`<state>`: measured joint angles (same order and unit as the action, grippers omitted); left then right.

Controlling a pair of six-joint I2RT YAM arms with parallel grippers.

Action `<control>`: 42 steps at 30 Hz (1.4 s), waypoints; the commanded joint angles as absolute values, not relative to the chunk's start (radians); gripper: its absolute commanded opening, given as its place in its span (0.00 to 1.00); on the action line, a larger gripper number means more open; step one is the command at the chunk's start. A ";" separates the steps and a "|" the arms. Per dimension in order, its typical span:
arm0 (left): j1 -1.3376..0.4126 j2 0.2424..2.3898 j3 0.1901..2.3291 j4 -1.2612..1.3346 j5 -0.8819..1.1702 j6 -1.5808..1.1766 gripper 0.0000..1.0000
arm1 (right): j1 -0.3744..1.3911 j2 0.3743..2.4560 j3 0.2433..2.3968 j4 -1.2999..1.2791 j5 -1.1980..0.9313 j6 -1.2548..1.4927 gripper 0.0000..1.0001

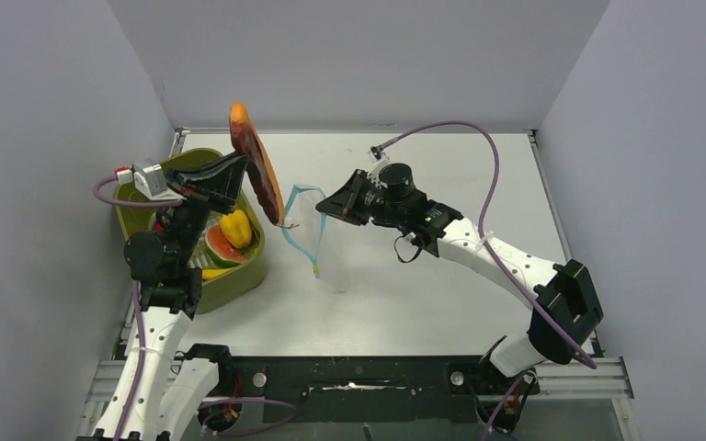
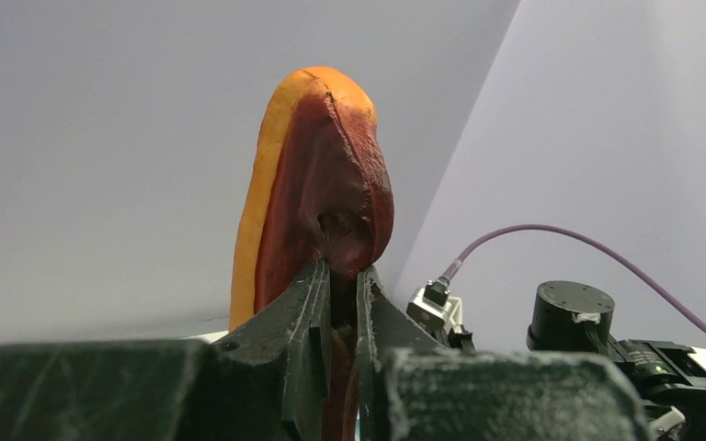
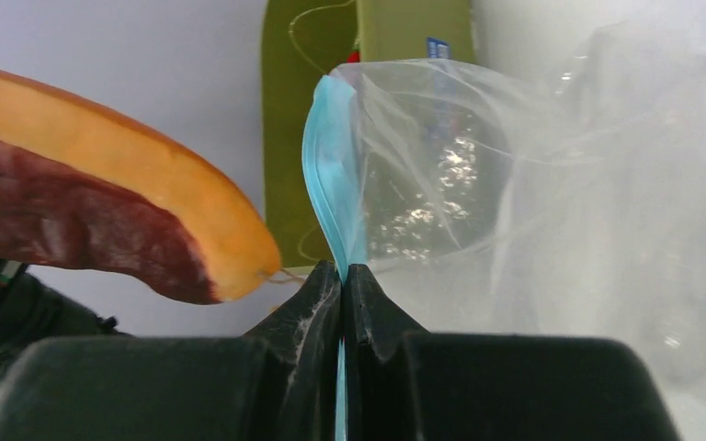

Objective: Place the food in the zip-top bag and seal the zipper
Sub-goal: Place the fake food in the zipper food storage bag.

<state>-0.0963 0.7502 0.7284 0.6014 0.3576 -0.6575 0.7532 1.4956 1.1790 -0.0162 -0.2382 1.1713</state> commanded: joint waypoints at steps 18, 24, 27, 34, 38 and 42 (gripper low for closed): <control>-0.137 0.776 0.682 0.834 0.384 -0.658 0.00 | 0.778 1.457 1.233 0.191 -0.325 1.278 0.00; -0.159 0.772 0.587 0.929 0.348 -0.668 0.00 | 0.778 1.471 1.277 0.215 -0.369 1.284 0.00; -0.164 0.773 0.555 0.963 0.340 -0.662 0.00 | 0.779 1.465 1.276 0.227 -0.367 1.292 0.00; -0.172 0.760 0.501 0.977 0.347 -0.619 0.00 | 0.779 1.445 1.285 0.244 -0.360 1.298 0.00; -0.176 0.780 0.491 1.013 0.392 -0.668 0.00 | 0.776 1.456 1.298 0.269 -0.379 1.285 0.00; -0.195 0.784 0.450 1.145 0.375 -0.778 0.00 | 0.770 1.463 1.296 0.292 -0.392 1.305 0.00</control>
<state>-0.1761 0.7860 0.4728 0.9474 0.3691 -0.6830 0.7731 1.4971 1.2392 0.1837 -0.3599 1.2915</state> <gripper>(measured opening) 0.078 0.033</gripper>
